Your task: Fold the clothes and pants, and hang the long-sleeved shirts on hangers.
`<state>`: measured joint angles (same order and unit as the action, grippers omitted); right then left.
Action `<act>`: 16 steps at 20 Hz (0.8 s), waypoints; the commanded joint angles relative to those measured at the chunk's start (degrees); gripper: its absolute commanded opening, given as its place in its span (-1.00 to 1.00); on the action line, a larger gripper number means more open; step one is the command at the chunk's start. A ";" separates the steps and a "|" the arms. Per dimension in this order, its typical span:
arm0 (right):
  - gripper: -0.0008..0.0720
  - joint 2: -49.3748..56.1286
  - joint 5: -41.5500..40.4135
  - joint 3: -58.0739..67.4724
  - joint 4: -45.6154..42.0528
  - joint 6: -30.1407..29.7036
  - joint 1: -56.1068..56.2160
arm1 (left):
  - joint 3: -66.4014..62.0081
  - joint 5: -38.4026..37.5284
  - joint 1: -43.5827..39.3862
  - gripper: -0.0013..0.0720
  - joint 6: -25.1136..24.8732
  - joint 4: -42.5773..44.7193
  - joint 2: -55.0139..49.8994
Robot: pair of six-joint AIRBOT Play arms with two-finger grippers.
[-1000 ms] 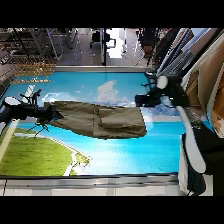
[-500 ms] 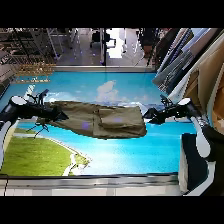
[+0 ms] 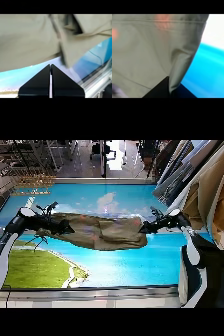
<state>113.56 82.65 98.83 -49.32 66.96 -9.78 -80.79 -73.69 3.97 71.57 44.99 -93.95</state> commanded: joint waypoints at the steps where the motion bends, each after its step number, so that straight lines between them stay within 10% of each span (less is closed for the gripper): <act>1: -0.96 -9.33 3.56 5.25 -40.02 15.91 -0.15 | 0.00 0.17 -1.25 -0.91 0.09 1.51 -0.59; 6: -0.96 -22.77 7.67 8.68 -37.83 24.70 1.68 | 0.00 6.86 -7.32 -0.91 0.31 1.29 -4.15; 11: -0.96 -23.21 -5.84 10.43 -32.72 39.34 25.51 | -0.39 15.04 -9.53 -0.91 1.79 1.36 -7.17; 16: -0.95 -8.07 -35.01 10.45 -34.97 45.05 52.74 | -4.37 -6.27 4.42 -0.91 1.73 1.40 1.01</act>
<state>98.24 65.93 109.06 -83.59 107.48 29.50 -83.72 -68.60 1.89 73.23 46.35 -96.90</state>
